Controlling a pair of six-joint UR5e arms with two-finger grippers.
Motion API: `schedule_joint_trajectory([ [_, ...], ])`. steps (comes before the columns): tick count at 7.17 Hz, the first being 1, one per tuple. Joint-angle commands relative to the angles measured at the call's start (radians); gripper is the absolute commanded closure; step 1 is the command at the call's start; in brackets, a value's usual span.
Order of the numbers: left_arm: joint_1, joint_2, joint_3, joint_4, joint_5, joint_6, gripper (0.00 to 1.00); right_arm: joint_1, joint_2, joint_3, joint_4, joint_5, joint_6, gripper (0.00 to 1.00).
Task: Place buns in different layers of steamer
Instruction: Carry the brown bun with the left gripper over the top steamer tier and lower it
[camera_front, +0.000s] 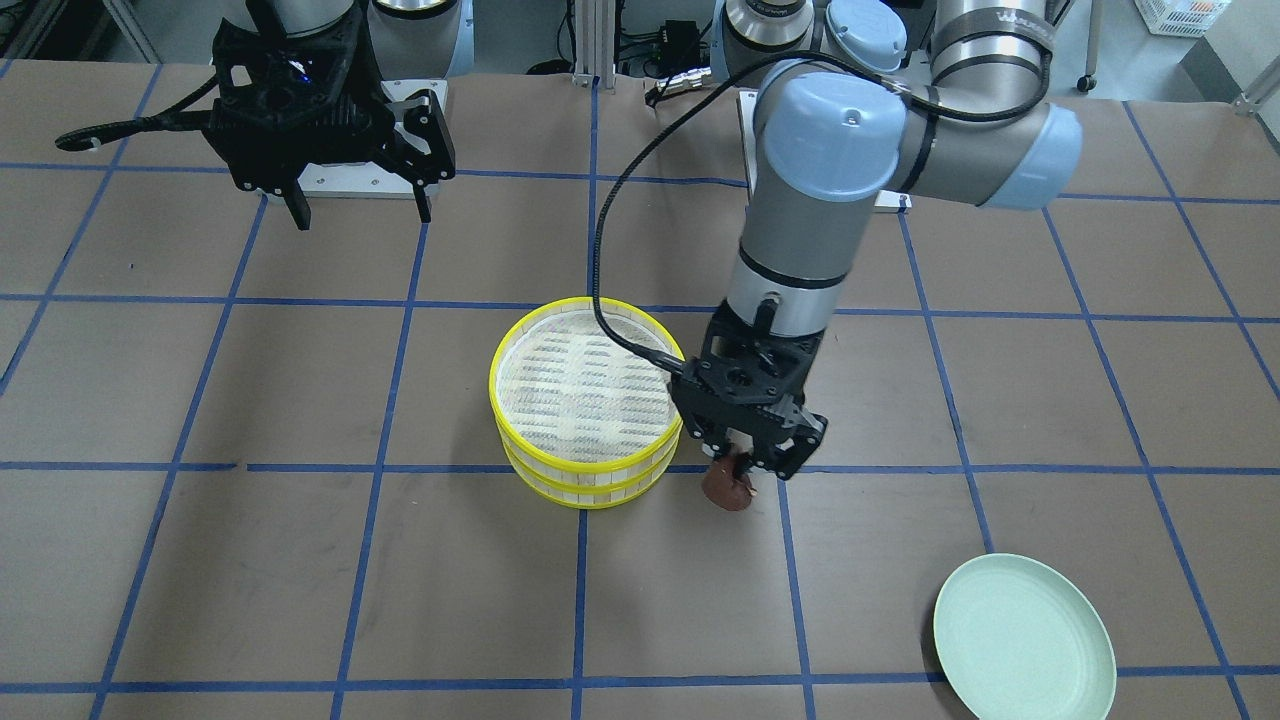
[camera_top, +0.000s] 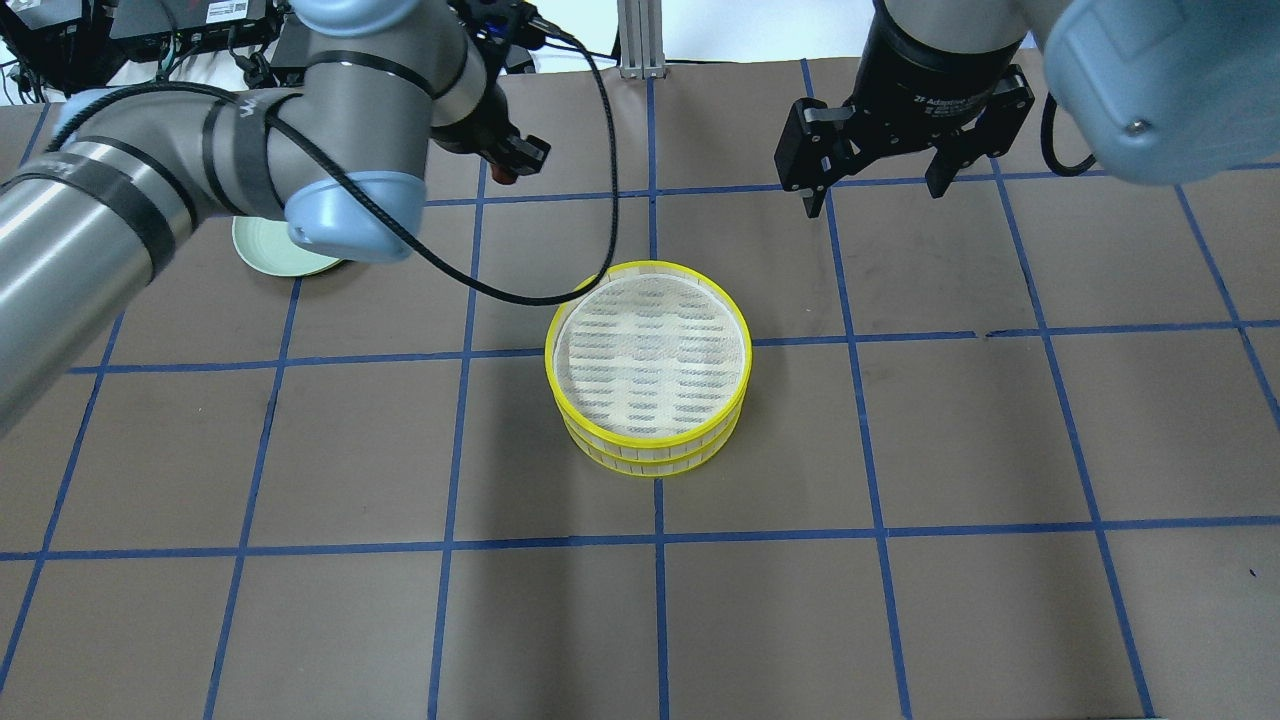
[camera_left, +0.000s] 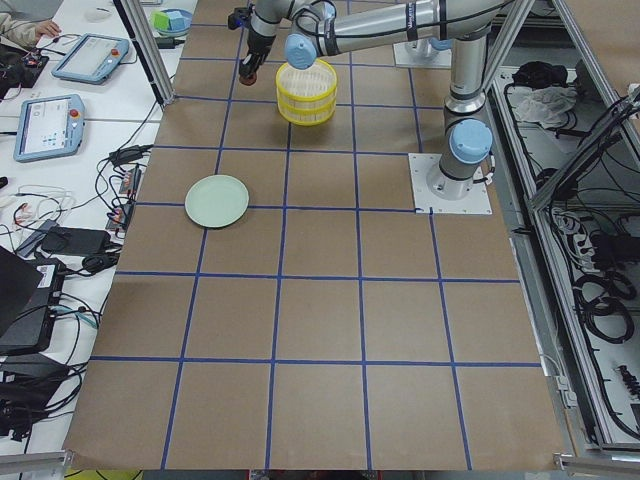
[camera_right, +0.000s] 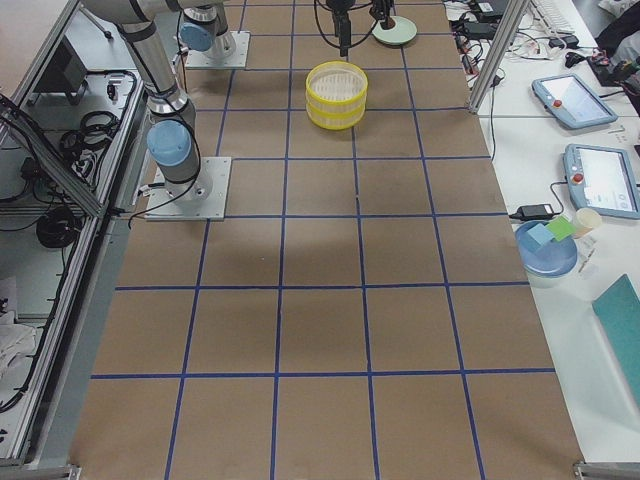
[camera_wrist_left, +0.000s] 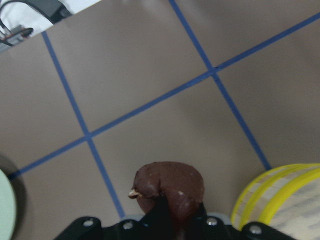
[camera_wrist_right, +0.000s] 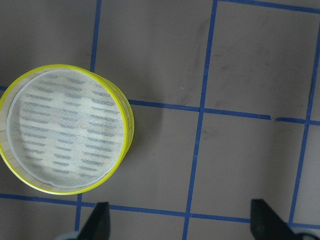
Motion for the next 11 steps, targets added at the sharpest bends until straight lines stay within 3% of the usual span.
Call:
schedule_joint_trajectory([
  [1,-0.096,0.025,-0.060,-0.064,-0.001,-0.187,1.00,0.001,-0.002,0.003,-0.003,0.000,0.001,0.00],
  [2,-0.113,0.038,-0.066,-0.166,-0.054,-0.199,1.00,0.001,0.000,0.003,-0.005,0.000,0.000,0.00],
  [3,-0.125,0.056,-0.066,-0.221,-0.079,-0.206,0.91,0.000,0.000,0.003,-0.003,0.000,0.000,0.00],
  [4,-0.130,0.055,-0.066,-0.223,-0.082,-0.189,0.25,0.000,-0.002,0.003,-0.003,-0.001,-0.002,0.00],
  [5,-0.130,0.056,-0.066,-0.223,-0.084,-0.189,0.01,0.000,0.000,0.003,-0.005,0.000,-0.002,0.00],
  [11,-0.150,0.058,-0.055,-0.258,-0.092,-0.198,0.00,0.000,-0.002,0.003,-0.003,-0.001,0.000,0.00],
])
